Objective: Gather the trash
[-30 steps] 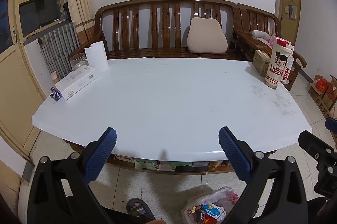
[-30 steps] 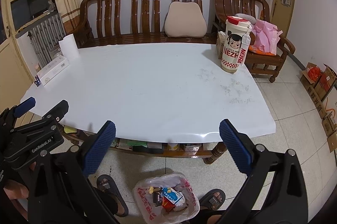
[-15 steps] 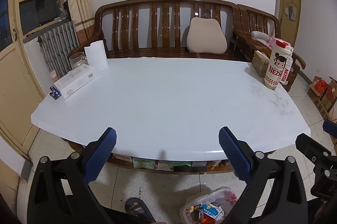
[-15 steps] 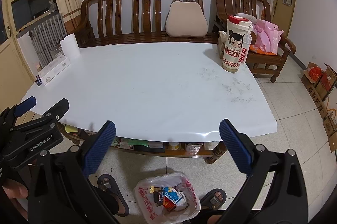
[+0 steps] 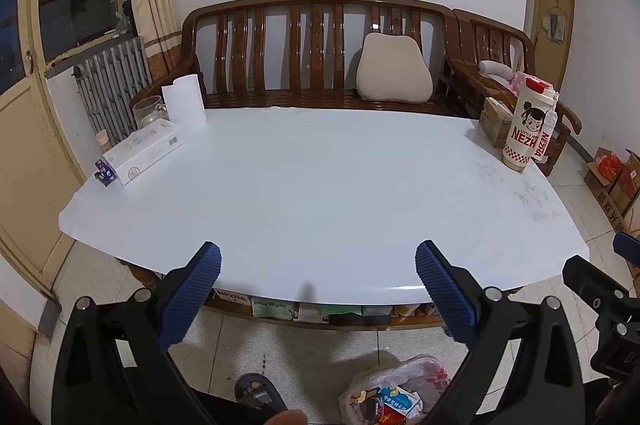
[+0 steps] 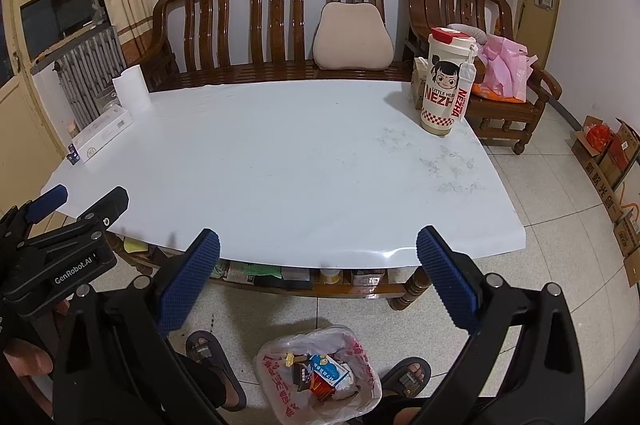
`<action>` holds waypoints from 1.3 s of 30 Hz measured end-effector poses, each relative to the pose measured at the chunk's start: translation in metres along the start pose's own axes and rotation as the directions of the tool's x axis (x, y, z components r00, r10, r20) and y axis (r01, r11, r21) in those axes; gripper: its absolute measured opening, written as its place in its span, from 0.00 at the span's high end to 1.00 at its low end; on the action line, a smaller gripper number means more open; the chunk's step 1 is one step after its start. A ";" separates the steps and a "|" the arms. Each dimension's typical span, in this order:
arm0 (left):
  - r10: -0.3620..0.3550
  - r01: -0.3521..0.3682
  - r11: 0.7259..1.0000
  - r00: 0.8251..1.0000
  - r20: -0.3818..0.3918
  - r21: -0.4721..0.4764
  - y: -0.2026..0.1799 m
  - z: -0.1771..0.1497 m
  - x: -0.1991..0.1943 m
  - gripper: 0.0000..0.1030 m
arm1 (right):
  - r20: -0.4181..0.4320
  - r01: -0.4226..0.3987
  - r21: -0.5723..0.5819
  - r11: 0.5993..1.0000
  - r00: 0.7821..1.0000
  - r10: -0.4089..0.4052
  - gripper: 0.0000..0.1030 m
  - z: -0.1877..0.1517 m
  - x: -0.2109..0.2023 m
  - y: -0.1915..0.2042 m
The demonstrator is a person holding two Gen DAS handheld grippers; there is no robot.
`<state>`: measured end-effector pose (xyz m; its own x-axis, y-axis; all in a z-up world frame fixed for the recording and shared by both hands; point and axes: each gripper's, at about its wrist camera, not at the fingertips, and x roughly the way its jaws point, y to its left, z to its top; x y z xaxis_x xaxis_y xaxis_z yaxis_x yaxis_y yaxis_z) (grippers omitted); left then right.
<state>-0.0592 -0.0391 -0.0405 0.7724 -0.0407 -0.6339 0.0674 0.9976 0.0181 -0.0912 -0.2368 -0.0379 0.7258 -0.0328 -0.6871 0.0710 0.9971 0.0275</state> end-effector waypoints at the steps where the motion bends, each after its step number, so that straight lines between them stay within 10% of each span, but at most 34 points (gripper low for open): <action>1: 0.003 -0.003 1.000 1.000 0.002 0.001 0.000 0.000 0.000 0.07 | 0.000 0.000 0.001 1.000 1.000 0.000 0.07 0.000 0.000 0.000; 39: 0.009 -0.009 1.000 1.000 -0.005 -0.008 0.002 -0.002 -0.002 0.07 | -0.006 0.003 0.000 1.000 1.000 -0.003 0.07 -0.006 0.003 -0.002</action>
<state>-0.0619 -0.0371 -0.0413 0.7697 -0.0316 -0.6376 0.0557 0.9983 0.0178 -0.0927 -0.2389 -0.0443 0.7216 -0.0353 -0.6914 0.0731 0.9970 0.0253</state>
